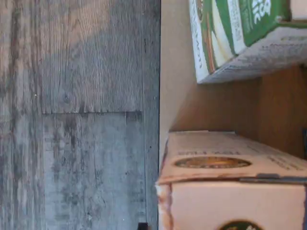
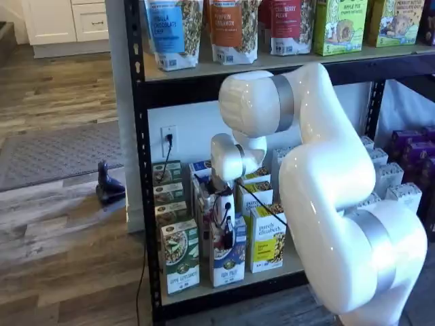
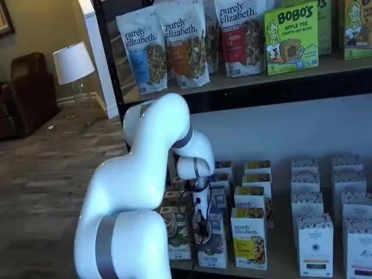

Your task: Pick up the blue and white box that is on the bottom shelf, the second box from the left

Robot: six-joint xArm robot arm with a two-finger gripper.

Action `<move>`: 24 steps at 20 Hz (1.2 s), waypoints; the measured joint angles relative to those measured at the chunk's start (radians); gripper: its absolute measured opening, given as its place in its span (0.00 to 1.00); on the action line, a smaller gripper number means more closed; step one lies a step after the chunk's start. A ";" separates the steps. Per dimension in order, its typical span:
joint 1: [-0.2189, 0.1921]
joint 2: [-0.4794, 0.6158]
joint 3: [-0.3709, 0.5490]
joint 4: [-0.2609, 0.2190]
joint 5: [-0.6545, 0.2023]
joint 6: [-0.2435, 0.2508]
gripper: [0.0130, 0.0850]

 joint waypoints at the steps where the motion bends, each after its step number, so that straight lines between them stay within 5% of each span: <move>1: 0.000 -0.001 0.002 0.001 -0.001 -0.001 0.78; 6: -0.002 -0.002 0.006 0.002 -0.002 -0.003 0.78; 12: -0.002 -0.001 0.003 -0.003 0.005 0.001 0.56; 24: 0.002 -0.029 0.045 -0.004 -0.017 0.005 0.56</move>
